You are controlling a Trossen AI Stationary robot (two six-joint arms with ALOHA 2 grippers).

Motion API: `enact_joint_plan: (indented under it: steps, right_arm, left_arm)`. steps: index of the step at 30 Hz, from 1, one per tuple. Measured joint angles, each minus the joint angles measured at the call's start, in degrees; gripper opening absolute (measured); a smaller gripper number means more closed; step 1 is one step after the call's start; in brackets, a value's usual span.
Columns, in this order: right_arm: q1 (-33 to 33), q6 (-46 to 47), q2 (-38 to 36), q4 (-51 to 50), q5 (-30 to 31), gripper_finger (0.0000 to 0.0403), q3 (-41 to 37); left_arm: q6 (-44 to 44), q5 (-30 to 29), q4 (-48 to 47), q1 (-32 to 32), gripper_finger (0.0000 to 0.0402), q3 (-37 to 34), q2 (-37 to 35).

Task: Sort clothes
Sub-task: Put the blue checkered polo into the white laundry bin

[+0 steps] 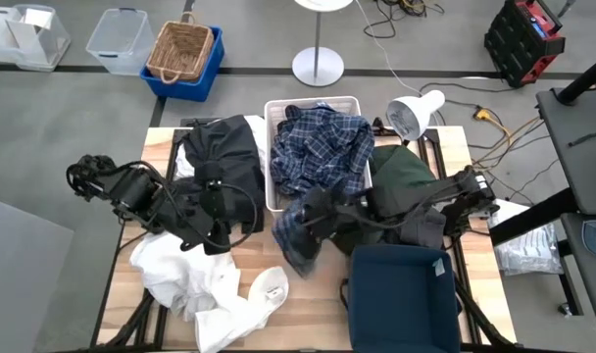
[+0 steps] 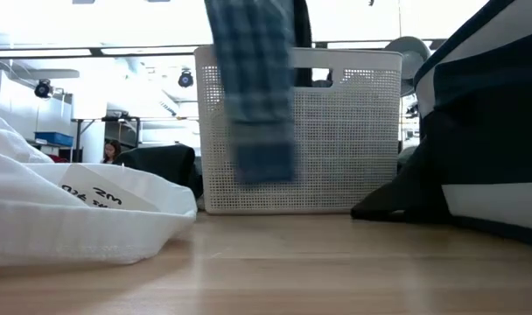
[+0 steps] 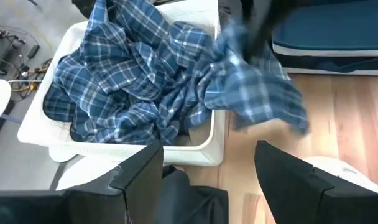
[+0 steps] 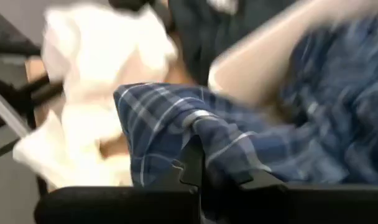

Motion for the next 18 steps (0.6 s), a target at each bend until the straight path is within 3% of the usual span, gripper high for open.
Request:
enact_joint_plan:
  steps: [6,12,15,18]
  right_arm:
    - [-5.0,-12.5,-0.2,-1.2,8.7,0.0009,9.6]
    - [-14.9,-25.8,-0.2,-0.8,20.0,0.0009,15.0]
    - [-21.9,-27.8,-0.2,-0.8,20.8,0.0009,14.8]
    - [-28.7,-26.0,1.2,-1.0,17.5,0.0009,13.2]
  left_arm:
    - [0.8,-0.2,5.5,0.0,0.0231,-1.0,-1.7]
    - [1.3,-0.2,7.9,0.0,0.0231,-0.5,-2.6]
    - [0.9,-0.2,8.3,0.0,0.0231,-0.2,-2.6]
    - [0.9,-0.2,9.2,0.0,0.0231,-0.4,-2.6]
